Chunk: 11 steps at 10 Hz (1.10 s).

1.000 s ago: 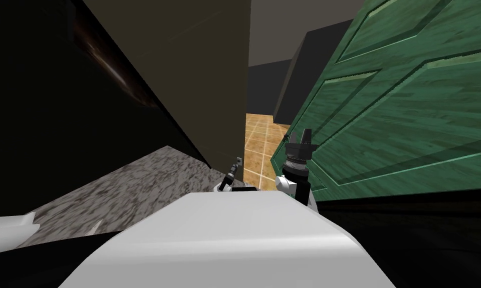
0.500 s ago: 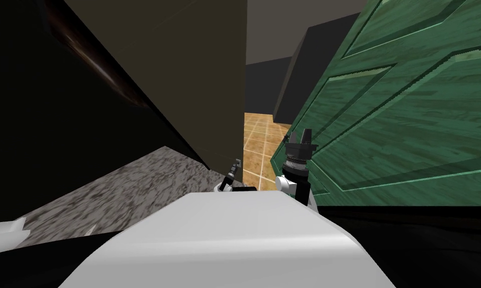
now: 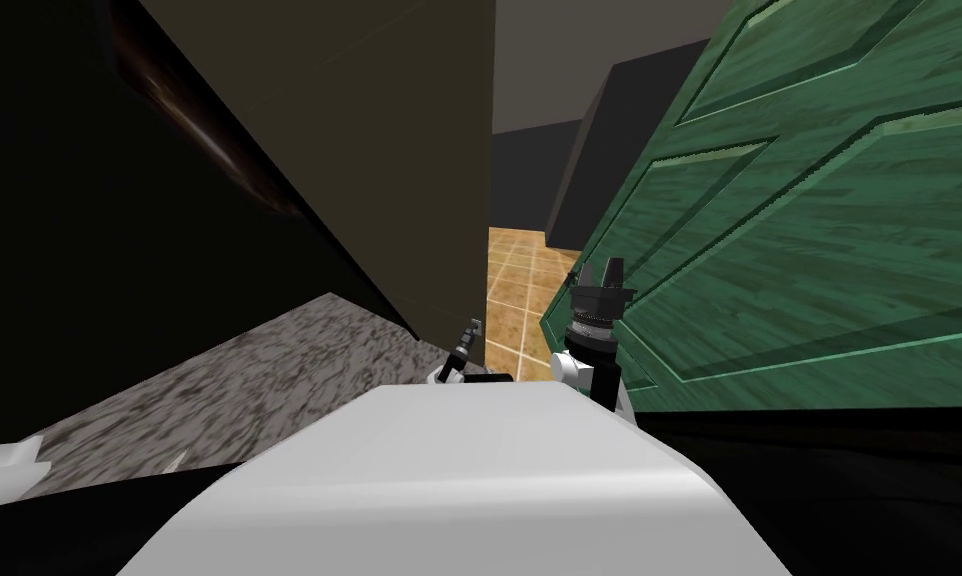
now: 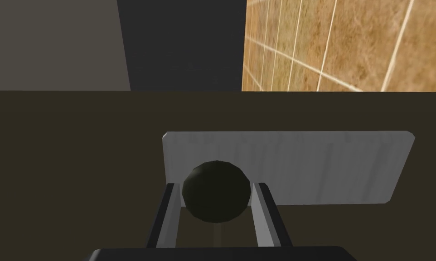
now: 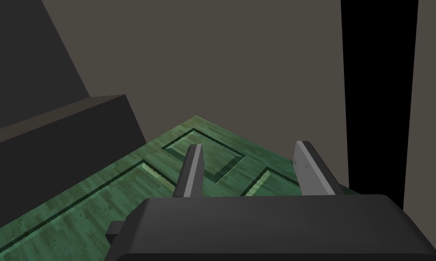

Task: Push the door open

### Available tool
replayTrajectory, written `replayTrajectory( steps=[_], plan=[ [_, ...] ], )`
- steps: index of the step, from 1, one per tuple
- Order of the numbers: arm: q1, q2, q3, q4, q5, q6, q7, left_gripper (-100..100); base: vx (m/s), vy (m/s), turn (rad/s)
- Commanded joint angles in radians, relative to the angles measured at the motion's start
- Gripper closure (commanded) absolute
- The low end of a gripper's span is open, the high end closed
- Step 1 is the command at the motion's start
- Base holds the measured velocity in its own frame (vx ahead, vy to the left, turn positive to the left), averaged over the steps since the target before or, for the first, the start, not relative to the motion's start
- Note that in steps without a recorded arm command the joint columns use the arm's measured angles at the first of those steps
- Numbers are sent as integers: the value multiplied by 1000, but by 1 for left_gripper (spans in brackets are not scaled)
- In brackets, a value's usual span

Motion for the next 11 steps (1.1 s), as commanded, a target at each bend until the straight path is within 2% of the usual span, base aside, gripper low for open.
replayTrajectory(
  steps=[1, 3, 4, 6, 7, 9, 10, 11],
  plan=[
    [-10, 6, 14, 10, 3, -9, 1, 100, 120, -88, 26],
    [-11, 10, 25, 12, 6, -10, -1, 100, 133, -62, 21],
    [-13, 15, 43, 16, 9, -12, -5, 100, 119, -88, 14],
    [-13, 17, 50, 17, 11, -12, -6, 100, 139, -107, 46],
    [-16, 22, 72, 22, 15, -14, -10, 100, 141, -78, 63],
    [-19, 26, 97, 27, 20, -16, -14, 100, 147, -111, 82],
    [-24, 21, 83, 38, 19, -22, -9, -100, -56, -46, 92],
    [-24, 21, 83, 38, 19, -22, -9, -100, -180, 16, 6]
  ],
)
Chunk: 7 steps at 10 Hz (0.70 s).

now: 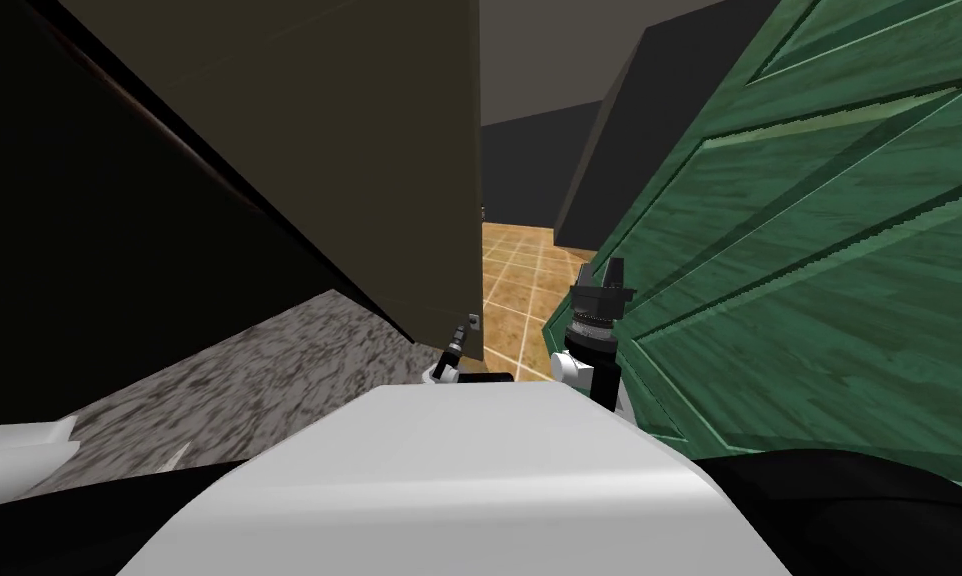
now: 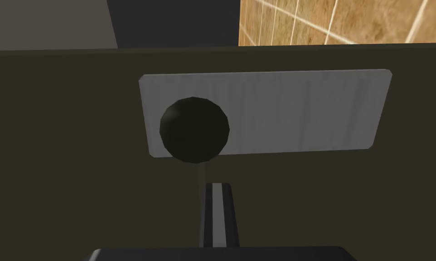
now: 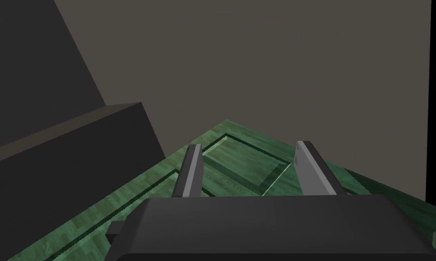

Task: Push the door open

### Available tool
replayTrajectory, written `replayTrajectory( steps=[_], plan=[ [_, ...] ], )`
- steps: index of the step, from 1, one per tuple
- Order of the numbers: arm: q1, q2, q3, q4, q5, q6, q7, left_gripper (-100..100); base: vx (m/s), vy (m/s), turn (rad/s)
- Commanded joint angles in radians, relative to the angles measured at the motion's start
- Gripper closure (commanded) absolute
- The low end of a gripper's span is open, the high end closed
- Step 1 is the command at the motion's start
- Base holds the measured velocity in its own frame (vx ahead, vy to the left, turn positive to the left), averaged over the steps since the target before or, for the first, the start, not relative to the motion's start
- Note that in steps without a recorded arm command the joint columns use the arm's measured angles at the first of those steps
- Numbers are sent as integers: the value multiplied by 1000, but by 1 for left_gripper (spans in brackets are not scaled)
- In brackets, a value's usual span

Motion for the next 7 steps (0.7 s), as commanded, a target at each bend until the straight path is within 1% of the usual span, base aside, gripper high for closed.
replayTrajectory(
  steps=[1, 4, 6, 7],
  plan=[
    [3, 0, -2, -6, 1, 4, -1, -100, -197, 21, 8],
    [6, -8, -4, -16, 6, 9, -4, -100, -187, 8, 46],
    [8, -19, -6, -22, 8, 12, -6, -100, -210, 1, 41],
    [7, -16, -5, -18, 7, 9, -6, -100, -82, 1, 5]
  ],
)
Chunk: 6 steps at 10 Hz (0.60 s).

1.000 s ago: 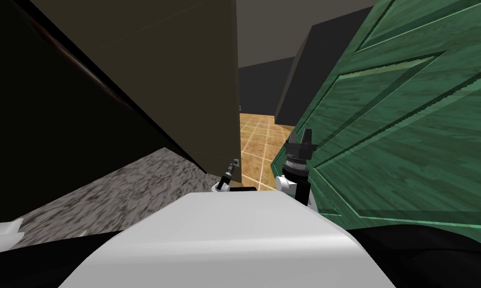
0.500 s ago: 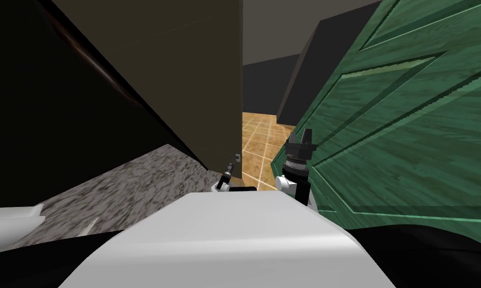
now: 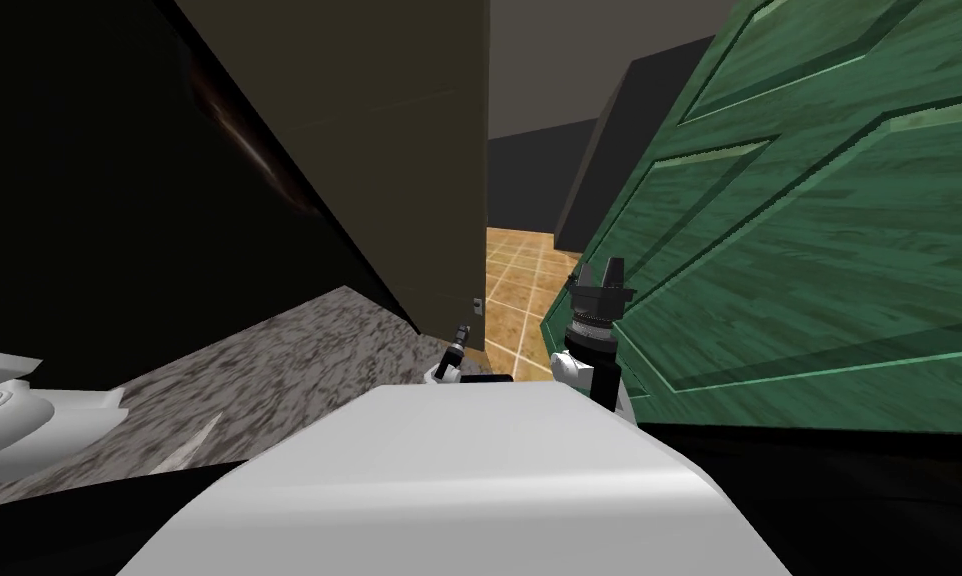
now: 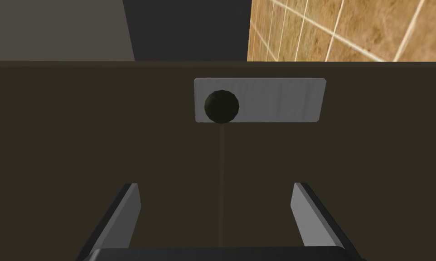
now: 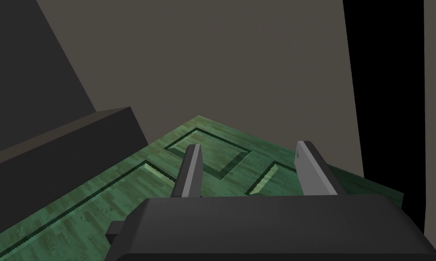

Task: Push the door open

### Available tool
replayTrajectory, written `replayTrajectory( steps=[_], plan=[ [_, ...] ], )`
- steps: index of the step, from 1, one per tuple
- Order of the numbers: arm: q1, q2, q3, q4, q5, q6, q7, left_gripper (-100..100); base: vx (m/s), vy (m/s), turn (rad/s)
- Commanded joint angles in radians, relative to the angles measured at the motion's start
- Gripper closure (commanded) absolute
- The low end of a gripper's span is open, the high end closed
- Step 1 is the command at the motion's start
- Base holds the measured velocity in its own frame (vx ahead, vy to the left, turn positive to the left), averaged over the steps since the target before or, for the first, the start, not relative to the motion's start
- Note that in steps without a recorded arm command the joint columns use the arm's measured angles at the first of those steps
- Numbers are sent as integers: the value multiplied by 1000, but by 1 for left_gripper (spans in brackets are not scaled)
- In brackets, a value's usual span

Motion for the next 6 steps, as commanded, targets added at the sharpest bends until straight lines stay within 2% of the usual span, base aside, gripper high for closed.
replayTrajectory(
  steps=[1, 6],
  plan=[
    [-1, 8, 3, 3, 1, -3, -1, -100, 63, -33, -35],
    [-4, 11, 11, 10, 2, -12, -2, -100, 174, -62, -20]
  ],
)
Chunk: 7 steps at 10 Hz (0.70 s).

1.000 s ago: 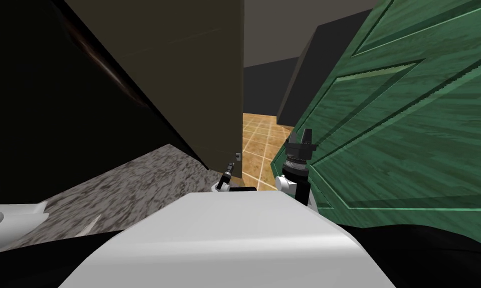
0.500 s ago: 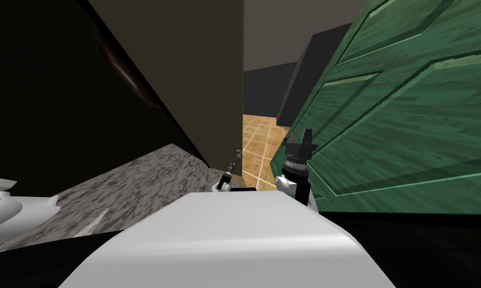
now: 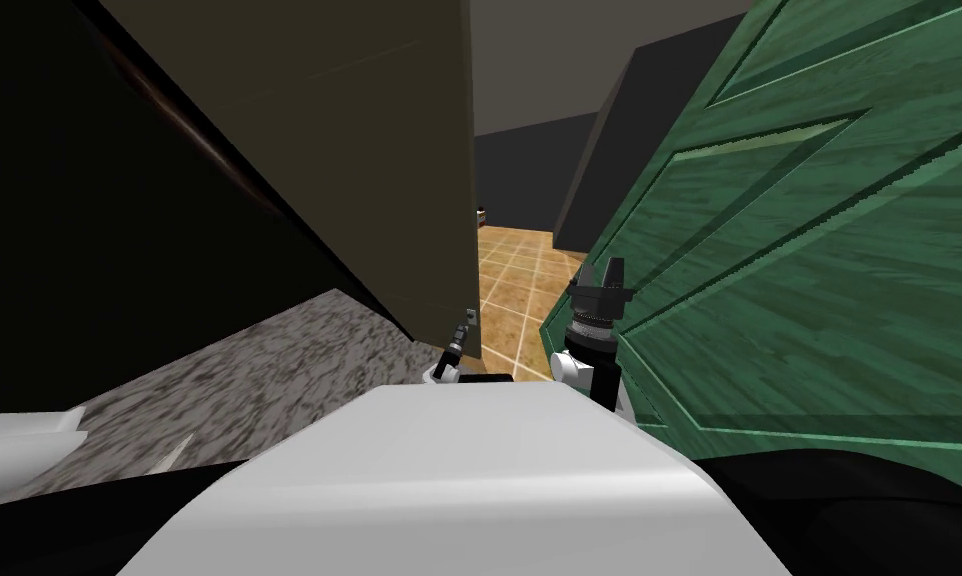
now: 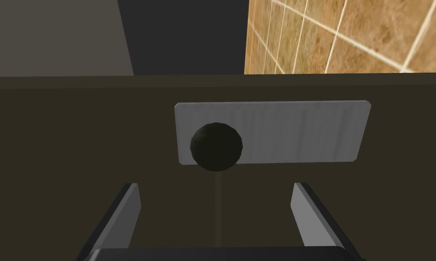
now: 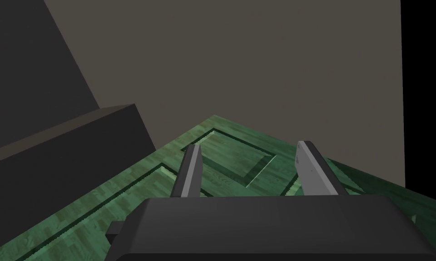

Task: Push the door open

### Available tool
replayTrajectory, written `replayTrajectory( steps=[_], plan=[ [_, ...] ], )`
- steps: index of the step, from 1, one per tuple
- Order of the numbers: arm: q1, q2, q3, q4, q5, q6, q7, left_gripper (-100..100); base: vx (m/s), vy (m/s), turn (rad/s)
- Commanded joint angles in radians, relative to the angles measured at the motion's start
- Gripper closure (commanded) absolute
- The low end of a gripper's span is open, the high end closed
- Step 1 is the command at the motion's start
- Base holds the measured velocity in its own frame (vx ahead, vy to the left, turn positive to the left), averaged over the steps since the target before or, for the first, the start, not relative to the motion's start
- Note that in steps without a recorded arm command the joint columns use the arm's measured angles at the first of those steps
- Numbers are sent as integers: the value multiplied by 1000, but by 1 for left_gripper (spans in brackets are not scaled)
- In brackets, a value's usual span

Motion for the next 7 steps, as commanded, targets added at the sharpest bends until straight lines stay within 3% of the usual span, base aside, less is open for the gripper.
replayTrajectory(
  steps=[1, 4, 5, 7],
  plan=[
    [-1, -2, 3, 2, 1, -2, -1, -100, 188, -49, -18],
    [0, -8, 6, 3, 1, -5, -2, -100, 157, -45, -14],
    [0, -8, 6, 3, 1, -5, -2, 100, -14, 3, -10],
    [0, -8, 6, 3, 1, -5, -2, 100, -19, 9, -8]
  ],
)
